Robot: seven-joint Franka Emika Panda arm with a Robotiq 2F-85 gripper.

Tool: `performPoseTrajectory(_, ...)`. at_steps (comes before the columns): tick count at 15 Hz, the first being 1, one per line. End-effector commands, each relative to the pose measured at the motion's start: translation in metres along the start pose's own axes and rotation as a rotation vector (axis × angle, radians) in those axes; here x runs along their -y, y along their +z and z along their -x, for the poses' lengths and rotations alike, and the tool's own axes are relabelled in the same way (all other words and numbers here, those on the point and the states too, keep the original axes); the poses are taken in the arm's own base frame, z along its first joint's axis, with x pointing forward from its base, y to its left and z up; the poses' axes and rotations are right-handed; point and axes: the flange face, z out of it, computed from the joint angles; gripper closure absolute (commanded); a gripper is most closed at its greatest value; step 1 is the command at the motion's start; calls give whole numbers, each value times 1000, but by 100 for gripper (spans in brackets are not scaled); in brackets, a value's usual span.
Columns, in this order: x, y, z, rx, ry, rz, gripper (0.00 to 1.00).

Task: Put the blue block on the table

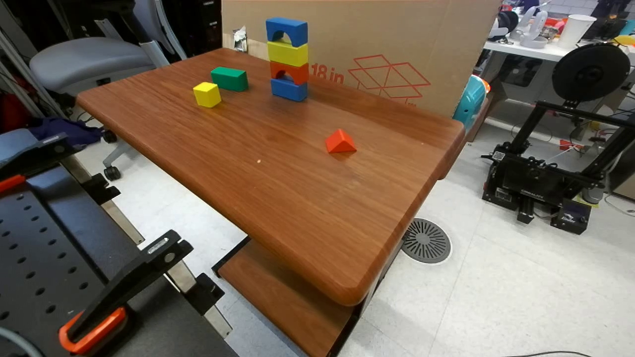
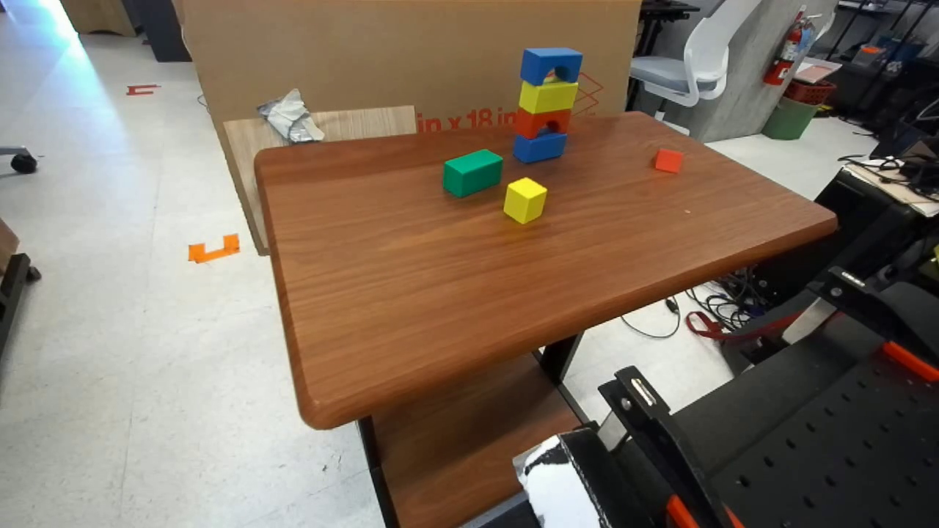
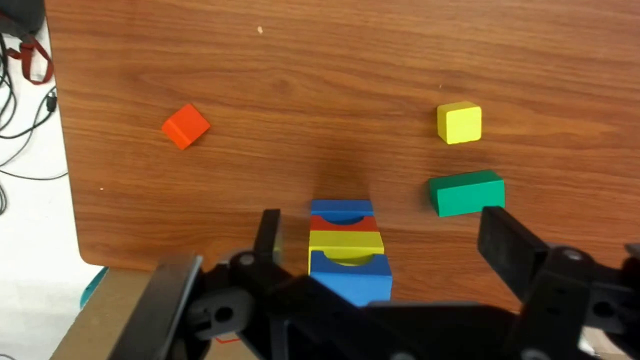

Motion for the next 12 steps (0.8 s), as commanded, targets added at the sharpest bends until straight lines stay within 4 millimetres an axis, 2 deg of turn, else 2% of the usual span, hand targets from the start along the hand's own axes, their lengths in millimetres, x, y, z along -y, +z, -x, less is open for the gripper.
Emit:
performPoseTrajectory(1, -8, 13, -19, -3, 0, -21, 0)
performPoseTrajectory(12, -17, 43, -60, 21, 10, -29, 0)
